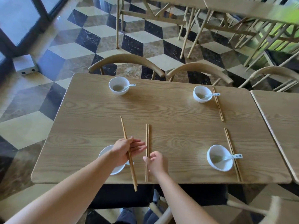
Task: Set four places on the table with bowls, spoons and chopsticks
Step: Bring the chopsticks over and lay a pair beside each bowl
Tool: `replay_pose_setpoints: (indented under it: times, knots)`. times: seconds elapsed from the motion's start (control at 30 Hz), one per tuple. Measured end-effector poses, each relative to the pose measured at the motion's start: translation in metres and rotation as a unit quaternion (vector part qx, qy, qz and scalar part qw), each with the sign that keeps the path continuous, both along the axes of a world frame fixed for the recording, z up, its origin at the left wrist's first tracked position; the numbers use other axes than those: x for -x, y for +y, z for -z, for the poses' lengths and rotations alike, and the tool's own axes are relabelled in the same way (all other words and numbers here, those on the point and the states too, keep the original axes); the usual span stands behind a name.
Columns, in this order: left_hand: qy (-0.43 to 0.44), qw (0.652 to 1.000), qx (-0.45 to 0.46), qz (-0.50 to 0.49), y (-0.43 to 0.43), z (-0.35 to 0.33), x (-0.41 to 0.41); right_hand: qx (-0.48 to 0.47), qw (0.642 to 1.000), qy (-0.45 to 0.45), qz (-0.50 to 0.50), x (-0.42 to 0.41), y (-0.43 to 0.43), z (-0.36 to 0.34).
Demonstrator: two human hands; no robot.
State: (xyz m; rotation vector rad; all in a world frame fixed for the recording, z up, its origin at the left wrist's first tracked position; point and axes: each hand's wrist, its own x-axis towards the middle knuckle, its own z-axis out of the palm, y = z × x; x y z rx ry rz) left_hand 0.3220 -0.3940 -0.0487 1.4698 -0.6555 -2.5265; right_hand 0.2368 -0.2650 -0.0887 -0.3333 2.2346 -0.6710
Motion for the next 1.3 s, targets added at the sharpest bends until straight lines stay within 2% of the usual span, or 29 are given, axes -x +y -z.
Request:
replay_pose_setpoints:
  times: [0.03, 0.1, 0.23, 0.47, 0.6, 0.87, 0.97, 1.3]
  knots:
    - [-0.007, 1.000, 0.003, -0.006, -0.004, 0.002, -0.006, -0.028, 0.997, 0.052, -0.049, -0.002, -0.004, 0.007]
    - [-0.017, 1.000, 0.007, -0.015, -0.011, 0.004, -0.018, -0.064, 0.987, 0.100, -0.107, -0.009, -0.011, 0.021]
    - [-0.035, 0.999, 0.010, -0.037, -0.025, 0.006, -0.039, -0.063, 0.980, 0.138, -0.128, -0.018, -0.018, 0.037]
    - [-0.043, 0.997, 0.013, -0.063, -0.039, 0.011, -0.062, -0.057, 0.982, 0.121, -0.130, -0.031, -0.033, 0.047]
    - [-0.037, 0.997, 0.011, -0.065, -0.040, 0.013, -0.068, -0.058, 0.990, 0.063, -0.111, -0.035, -0.040, 0.051]
    - [-0.038, 0.997, 0.005, -0.064, -0.040, 0.013, -0.070, -0.062, 0.987, 0.109, -0.097, -0.036, -0.035, 0.044]
    - [-0.040, 0.997, 0.004, -0.064, -0.040, 0.012, -0.069, -0.069, 0.981, 0.136, -0.119, -0.036, -0.033, 0.044]
    - [-0.041, 0.998, 0.011, -0.047, -0.043, 0.011, -0.063, -0.076, 0.981, 0.124, -0.130, -0.029, -0.030, 0.041]
